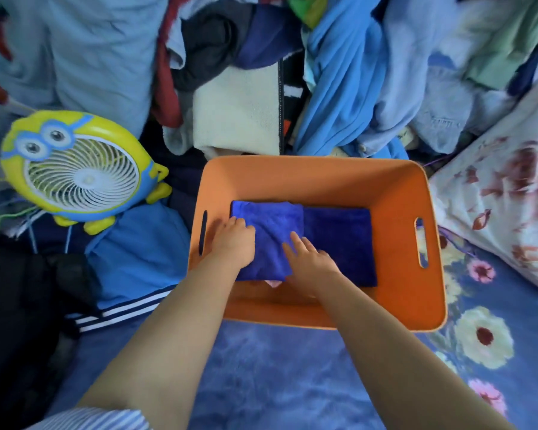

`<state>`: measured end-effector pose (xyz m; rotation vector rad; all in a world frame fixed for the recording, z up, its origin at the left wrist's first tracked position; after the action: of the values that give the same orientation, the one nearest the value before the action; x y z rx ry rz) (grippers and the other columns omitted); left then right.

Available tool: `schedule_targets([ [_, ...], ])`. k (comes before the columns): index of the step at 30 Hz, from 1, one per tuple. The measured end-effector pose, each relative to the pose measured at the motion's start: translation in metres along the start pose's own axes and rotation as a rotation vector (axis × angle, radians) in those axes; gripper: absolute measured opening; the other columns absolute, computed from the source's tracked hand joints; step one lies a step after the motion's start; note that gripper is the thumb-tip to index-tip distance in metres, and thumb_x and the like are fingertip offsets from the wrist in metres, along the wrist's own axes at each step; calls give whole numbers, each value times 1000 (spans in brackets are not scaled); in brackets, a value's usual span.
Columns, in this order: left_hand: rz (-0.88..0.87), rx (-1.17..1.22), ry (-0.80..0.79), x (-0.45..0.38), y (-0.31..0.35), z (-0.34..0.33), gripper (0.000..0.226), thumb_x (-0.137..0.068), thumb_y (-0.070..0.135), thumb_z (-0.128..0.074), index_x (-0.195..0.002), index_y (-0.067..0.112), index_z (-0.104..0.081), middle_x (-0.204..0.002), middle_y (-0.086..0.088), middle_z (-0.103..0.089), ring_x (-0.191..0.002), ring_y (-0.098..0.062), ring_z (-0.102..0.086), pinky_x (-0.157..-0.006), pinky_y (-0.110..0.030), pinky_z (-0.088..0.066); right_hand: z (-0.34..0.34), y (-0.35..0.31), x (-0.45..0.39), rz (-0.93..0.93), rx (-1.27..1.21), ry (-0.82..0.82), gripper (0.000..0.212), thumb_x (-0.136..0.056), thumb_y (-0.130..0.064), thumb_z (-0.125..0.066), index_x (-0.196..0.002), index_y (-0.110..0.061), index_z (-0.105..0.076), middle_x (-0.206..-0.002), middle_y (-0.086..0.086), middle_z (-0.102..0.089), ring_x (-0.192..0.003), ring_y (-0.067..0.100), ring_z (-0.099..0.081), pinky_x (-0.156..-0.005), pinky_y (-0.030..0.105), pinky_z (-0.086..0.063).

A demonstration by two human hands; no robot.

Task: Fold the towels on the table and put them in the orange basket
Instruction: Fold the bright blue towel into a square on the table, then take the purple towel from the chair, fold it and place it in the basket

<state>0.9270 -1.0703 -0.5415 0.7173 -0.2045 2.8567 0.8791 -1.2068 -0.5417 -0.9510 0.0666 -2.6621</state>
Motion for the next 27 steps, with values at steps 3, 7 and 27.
schedule_targets([
  [3,-35,-72,71,30,4,42,27,-91,16,-44,-115,9,-54,-125,-11,-51,-119,-27,-45,-99,-36,-35,36,-8,35,26,-1,98,52,-93,-27,-43,-140,-13,-25,-151,7,-19,-137,23,-25,-101,39,-35],
  [7,-62,-94,229,99,14,110,29,-90,13,-42,-115,6,-55,-124,-13,-52,-120,-29,-44,-100,-35,-35,86,-21,109,21,-23,256,39,-92,-16,-39,-131,-9,-37,-141,10,-35,-129,27,-36,-97,40,-37],
  [27,-218,-258,622,441,132,241,33,-93,19,-38,-121,11,-53,-129,-10,-49,-124,-30,-39,-98,-39,-34,110,-44,495,-231,-8,818,37,-92,-13,-36,-127,-6,-43,-128,15,-48,-118,32,-44,-91,40,-42],
])
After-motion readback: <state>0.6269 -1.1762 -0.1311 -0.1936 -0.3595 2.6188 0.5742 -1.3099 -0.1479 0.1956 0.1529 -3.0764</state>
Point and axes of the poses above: each hand's wrist, its own x-axis away from the middle knuckle, its own z-axis out of the back of the hand, y = z × x, the point moved 3 cm from there along -x, towards the middle knuckle
